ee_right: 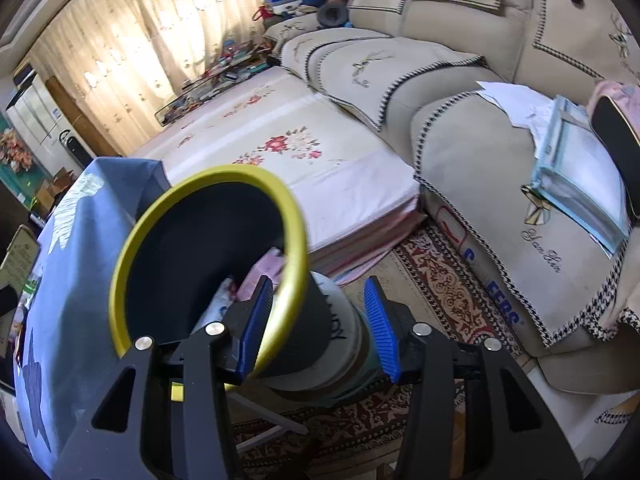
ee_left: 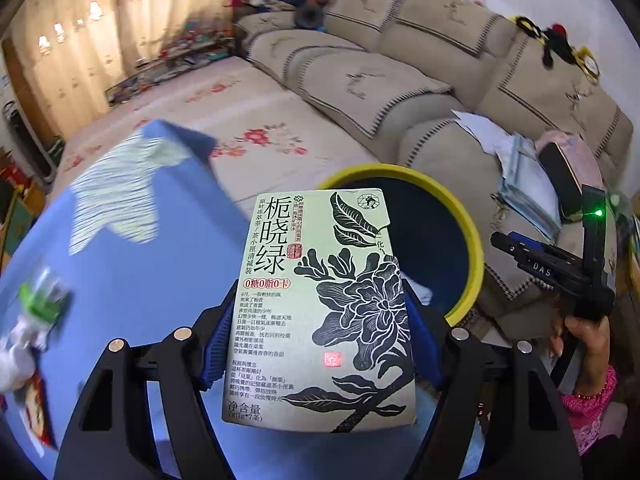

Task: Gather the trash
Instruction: 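Carry the tea box over the bin and open the left gripper, then move the right tool to the clear jar with green band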

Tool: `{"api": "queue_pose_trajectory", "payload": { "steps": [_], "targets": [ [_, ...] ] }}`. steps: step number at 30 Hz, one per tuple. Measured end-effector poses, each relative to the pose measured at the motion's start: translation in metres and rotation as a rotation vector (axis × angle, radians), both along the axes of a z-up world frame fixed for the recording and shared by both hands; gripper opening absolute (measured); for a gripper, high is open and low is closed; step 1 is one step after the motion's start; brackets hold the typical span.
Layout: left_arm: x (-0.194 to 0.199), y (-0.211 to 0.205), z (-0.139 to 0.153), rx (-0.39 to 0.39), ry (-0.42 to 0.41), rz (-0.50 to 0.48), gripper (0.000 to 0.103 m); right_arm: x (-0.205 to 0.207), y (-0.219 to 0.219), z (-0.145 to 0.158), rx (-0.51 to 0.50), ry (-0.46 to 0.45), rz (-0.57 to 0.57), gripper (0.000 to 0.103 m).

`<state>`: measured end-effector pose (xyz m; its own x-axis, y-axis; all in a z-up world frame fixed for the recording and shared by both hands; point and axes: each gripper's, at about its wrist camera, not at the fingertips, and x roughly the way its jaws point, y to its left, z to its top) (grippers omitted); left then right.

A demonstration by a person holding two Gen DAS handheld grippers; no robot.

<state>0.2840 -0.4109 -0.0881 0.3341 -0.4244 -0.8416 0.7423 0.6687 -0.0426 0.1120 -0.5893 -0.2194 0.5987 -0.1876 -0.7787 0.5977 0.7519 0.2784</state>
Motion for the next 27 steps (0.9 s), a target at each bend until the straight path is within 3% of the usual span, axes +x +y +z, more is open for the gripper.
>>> {"api": "queue_pose_trajectory", "payload": {
  "steps": [7,16,20,23,27],
  "targets": [
    [0.008,-0.068,-0.035,0.062,0.035,-0.058,0.073,-0.019,-0.024,-0.013,0.027,0.012,-0.041,0.046],
    [0.016,-0.113,-0.064,0.089,0.054,-0.070,0.074,-0.032,-0.040,-0.025,0.055,0.021,-0.075,0.046],
    [0.012,-0.115,-0.055,0.062,0.027,-0.068,0.083,-0.031,-0.038,-0.024,0.054,0.021,-0.068,0.046],
    [0.005,-0.103,-0.043,0.031,0.000,-0.069,0.083,-0.028,-0.034,-0.023,0.051,0.019,-0.060,0.046],
    [-0.001,-0.060,-0.020,-0.047,-0.013,-0.037,0.085,-0.020,-0.022,-0.017,0.039,0.020,-0.035,0.046]
  ]
}}
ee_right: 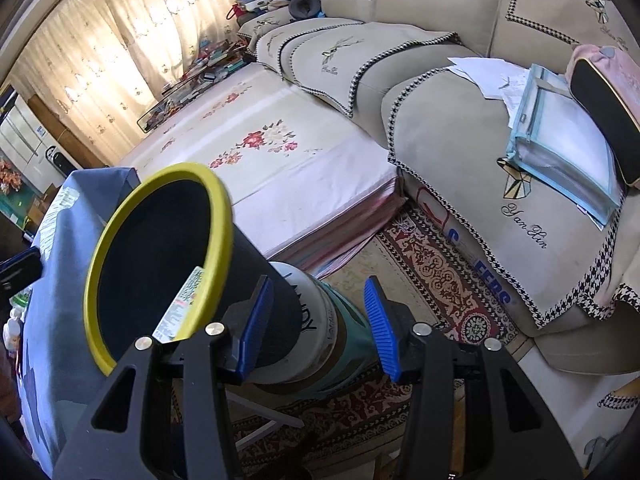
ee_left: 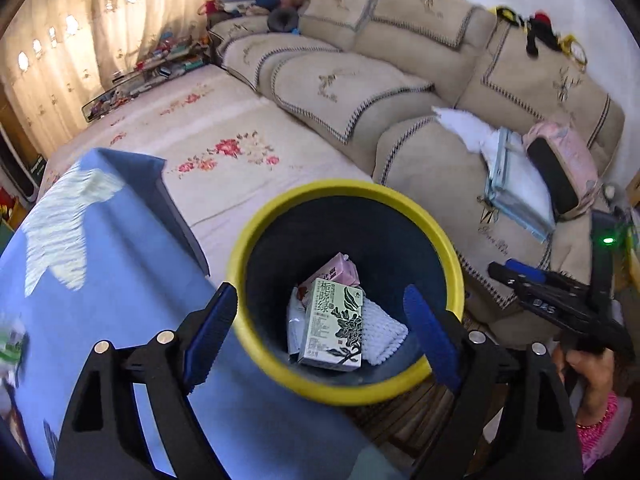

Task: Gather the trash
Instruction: 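Move the right tool to the clear jar with green band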

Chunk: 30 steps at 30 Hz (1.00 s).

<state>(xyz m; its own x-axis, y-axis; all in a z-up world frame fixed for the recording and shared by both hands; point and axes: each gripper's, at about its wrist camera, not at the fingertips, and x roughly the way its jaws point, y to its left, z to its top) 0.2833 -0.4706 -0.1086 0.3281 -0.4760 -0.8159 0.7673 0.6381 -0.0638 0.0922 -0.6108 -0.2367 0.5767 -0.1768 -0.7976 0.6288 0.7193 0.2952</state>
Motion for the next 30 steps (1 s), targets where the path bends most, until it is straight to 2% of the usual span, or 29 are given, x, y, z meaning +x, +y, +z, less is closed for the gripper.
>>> {"api": "queue_pose_trajectory", "payload": {
  "steps": [5,12,16,17,20,24,30],
  "targets": [
    [-0.003,0.076,0.019,-0.071,-0.026,0.094,0.089,0.021,0.024,0.011,-0.029,0.007,0.051,0.046],
    [0.001,0.222,0.033,-0.119,-0.096,0.292,0.092,0.071,0.084,0.040,-0.109,0.002,0.182,0.050],
    [0.007,0.305,0.029,-0.130,-0.119,0.407,0.094,0.108,0.133,0.063,-0.161,-0.016,0.288,0.050],
    [0.009,0.328,0.027,-0.130,-0.125,0.438,0.094,0.108,0.133,0.063,-0.161,-0.016,0.288,0.051],
    [0.012,0.378,0.017,-0.121,-0.156,0.495,0.094,0.140,0.182,0.082,-0.198,-0.041,0.393,0.052],
    [0.017,0.424,0.003,-0.139,-0.151,0.532,0.094,0.175,0.245,0.102,-0.216,-0.076,0.543,0.057],
    [0.029,0.459,-0.023,-0.182,-0.112,0.586,0.094,0.225,0.343,0.117,-0.225,-0.126,0.768,0.068]
  ]
}}
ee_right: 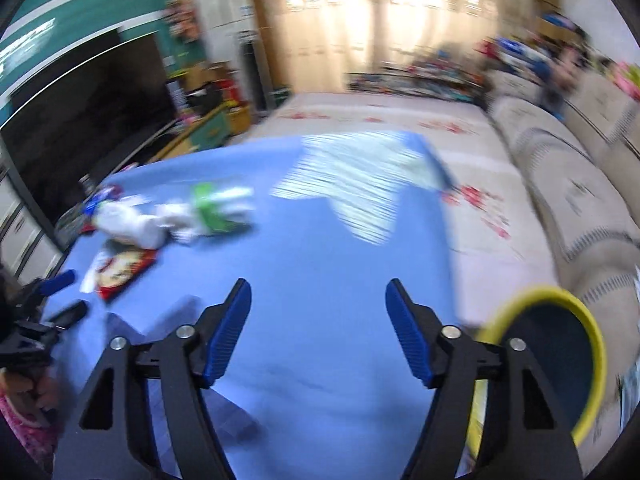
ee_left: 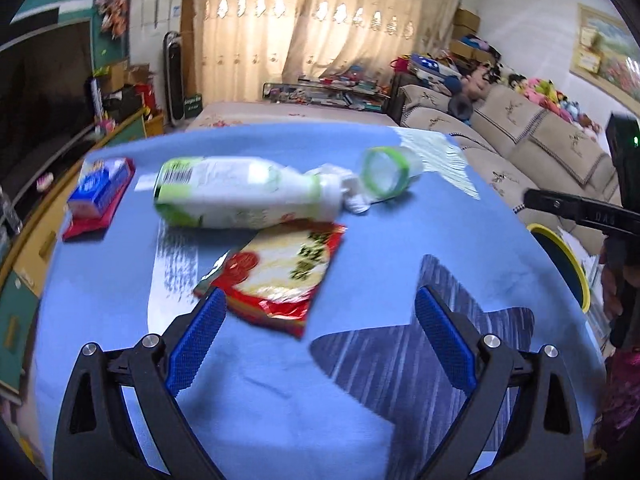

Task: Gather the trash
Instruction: 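Move the right tool to the clear jar with green band, then grasp the clear jar with the right gripper and lift it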

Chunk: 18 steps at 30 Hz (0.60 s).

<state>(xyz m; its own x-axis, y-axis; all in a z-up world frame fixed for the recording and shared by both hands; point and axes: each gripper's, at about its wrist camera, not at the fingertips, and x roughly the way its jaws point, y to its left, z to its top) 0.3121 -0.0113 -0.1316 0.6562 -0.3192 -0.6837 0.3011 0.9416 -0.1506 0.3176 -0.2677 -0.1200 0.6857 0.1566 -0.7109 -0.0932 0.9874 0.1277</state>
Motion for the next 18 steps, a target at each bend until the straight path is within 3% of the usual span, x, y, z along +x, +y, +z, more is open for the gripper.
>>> {"api": "queue_pose_trajectory", "payload": {
  "steps": [4,9,18],
  "targets": [
    [0.002,0.008,-0.003,-0.048,-0.005,-0.001,0.094,0.033,0.055,0.004,-0.041,-0.024,0.125,0.077],
    [0.002,0.011,-0.005,-0.082,0.010,0.014,0.094,0.076,0.090,-0.007,-0.106,-0.031,0.158,0.080],
    [0.000,0.008,-0.009,-0.070,0.014,0.012,0.094,0.122,0.097,-0.026,-0.104,-0.011,0.136,0.081]
  ]
}}
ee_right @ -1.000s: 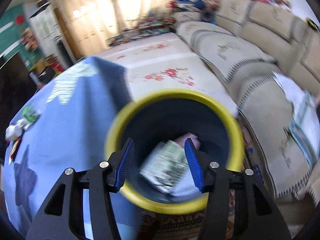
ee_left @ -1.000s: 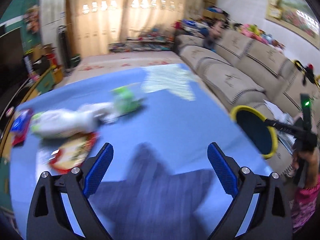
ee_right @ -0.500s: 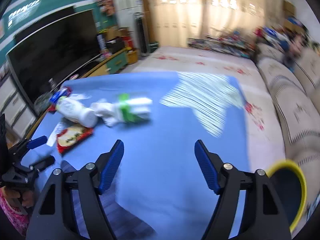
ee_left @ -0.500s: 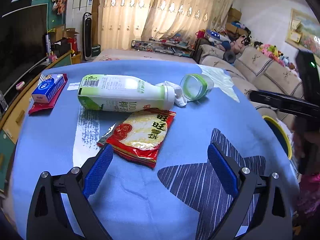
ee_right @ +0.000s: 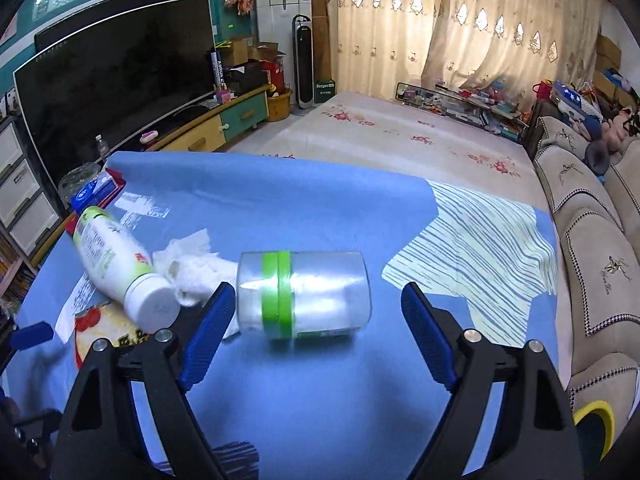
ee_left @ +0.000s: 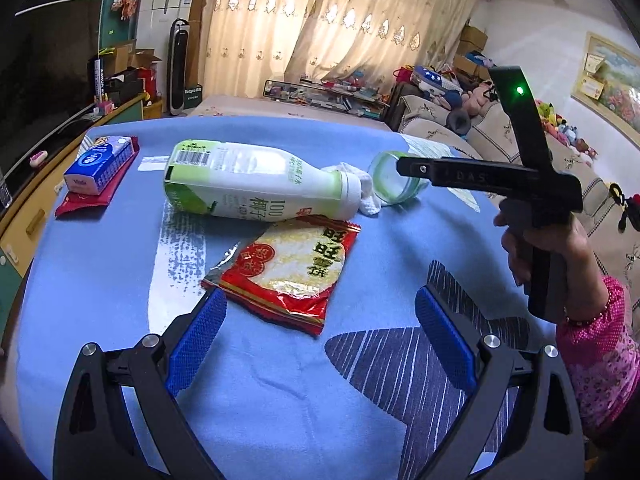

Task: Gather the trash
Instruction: 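Grasp the clear jar with the right gripper and lift it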

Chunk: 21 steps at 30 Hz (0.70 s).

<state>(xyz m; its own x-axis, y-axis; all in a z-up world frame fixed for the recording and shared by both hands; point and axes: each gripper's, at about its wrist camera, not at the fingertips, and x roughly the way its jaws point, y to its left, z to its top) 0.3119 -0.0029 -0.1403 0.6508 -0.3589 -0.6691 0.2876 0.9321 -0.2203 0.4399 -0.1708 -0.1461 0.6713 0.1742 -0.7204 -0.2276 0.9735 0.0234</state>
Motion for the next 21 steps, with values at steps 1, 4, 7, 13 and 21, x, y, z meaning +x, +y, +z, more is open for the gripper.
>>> {"api": "queue_pose_trajectory", "payload": {
  "steps": [1,4,7,13,21],
  "targets": [
    [0.000,-0.001,-0.001,0.007,0.000,-0.002,0.094,0.001,0.002,-0.002,0.003,0.003,0.006,0.081],
    [0.000,-0.004,-0.002,0.021,-0.001,-0.005,0.094,0.000,0.007,-0.010,0.001,0.009,0.030,0.081],
    [0.001,-0.003,-0.003,0.026,0.005,0.000,0.094,-0.001,0.012,-0.018,-0.018,0.006,0.026,0.068],
    [0.005,-0.002,-0.006,0.023,0.023,0.003,0.094,-0.008,0.002,-0.017,0.012,-0.013,-0.001,0.068],
    [0.008,0.002,-0.007,0.017,0.027,-0.005,0.094,-0.025,-0.023,0.012,0.030,-0.028,-0.104,0.068]
  ]
}}
